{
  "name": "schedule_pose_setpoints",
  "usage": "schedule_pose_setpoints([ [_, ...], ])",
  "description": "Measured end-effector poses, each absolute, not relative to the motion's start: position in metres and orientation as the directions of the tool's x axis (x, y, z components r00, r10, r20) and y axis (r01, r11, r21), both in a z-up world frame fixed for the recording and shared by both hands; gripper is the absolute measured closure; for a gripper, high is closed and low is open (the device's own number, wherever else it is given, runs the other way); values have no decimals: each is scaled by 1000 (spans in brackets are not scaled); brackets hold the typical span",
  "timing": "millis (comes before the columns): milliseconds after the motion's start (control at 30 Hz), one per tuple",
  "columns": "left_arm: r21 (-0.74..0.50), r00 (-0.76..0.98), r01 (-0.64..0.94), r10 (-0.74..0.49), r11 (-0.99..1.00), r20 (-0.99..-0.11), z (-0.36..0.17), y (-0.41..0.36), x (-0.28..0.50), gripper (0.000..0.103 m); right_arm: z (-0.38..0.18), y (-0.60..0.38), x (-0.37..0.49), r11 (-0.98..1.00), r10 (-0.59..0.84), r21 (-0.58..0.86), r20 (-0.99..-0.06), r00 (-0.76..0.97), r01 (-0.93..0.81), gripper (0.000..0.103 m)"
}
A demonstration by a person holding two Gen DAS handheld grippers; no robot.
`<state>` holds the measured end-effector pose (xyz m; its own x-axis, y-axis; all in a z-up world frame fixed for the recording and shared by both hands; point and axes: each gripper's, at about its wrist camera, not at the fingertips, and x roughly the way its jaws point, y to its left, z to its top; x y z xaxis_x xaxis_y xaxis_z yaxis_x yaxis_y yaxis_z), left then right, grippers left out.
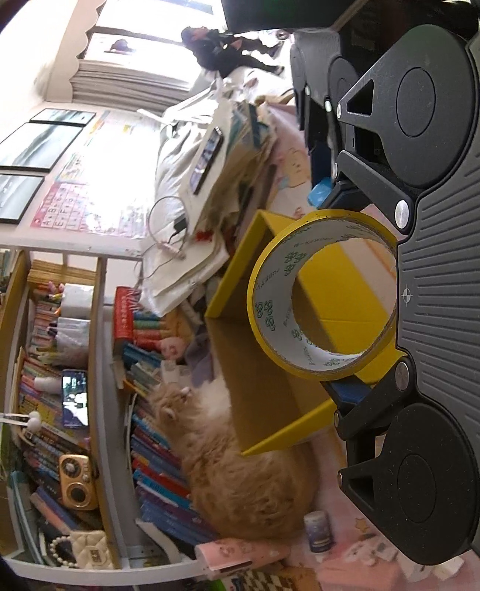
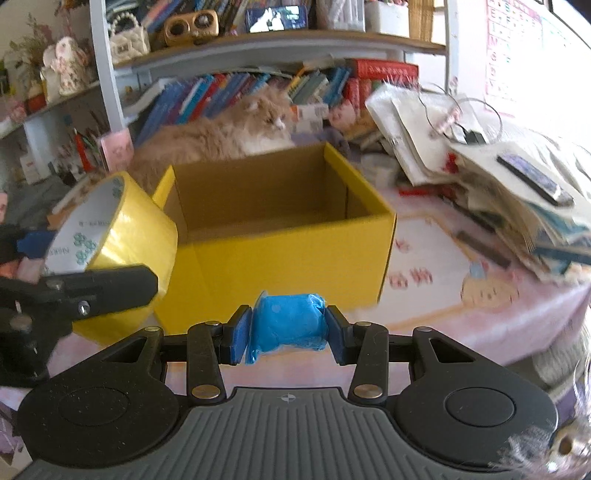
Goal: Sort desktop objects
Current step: 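Carry the tape roll and blue cloth toward the yellow box with both grippers, then lower both held items into the yellow box and open both grippers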
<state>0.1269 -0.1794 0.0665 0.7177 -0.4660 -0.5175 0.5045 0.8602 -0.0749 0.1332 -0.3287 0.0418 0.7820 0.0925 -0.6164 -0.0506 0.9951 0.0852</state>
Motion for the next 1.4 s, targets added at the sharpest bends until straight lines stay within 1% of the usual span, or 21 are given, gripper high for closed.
schedule_pose_setpoints([
  [233,-48,761,456,-418,889,-496,78,-192,151,16,61,-354,173,986,162,64,-560,812,-152,63],
  [333,-49,765,439,-401,897,-504,82,-194,171,16,67,-362,193,977,197,41,-547,814,-209,63],
  [400,-46,762,439,-399,897,-510,83,-193,184,16,70,-365,207,966,219,4,-542,812,-258,63],
  [500,2,762,445,-377,896,-527,84,-196,201,16,75,-365,234,936,247,-80,-547,800,-343,63],
  [567,37,767,440,-354,897,-535,84,-198,214,16,76,-365,251,907,264,-134,-557,788,-399,63],
  [700,62,766,428,-325,902,-554,81,-201,239,16,69,-358,283,820,288,-252,-593,752,-514,63],
  [833,85,745,419,-289,904,-602,69,-210,266,16,55,-349,313,745,301,-299,-647,700,-597,64],
  [933,130,719,424,-246,896,-650,55,-220,289,16,40,-336,329,653,299,-363,-684,666,-665,68],
  [1000,164,697,433,-213,886,-685,44,-226,300,16,29,-328,337,583,292,-392,-716,634,-712,77],
  [1033,180,686,437,-198,881,-700,39,-229,304,16,22,-323,341,547,283,-405,-734,617,-733,79],
  [1167,209,637,470,-166,857,-753,22,-235,313,16,1,-312,349,442,241,-440,-781,576,-782,79],
  [1333,231,619,462,-125,856,-776,12,-237,315,14,-9,-314,352,445,239,-406,-805,543,-798,76],
  [1367,240,627,457,-118,856,-770,11,-236,314,12,-11,-315,352,446,236,-405,-807,541,-798,76],
  [1400,249,632,452,-111,856,-767,11,-237,314,8,-10,-315,351,446,236,-409,-804,546,-796,74],
])
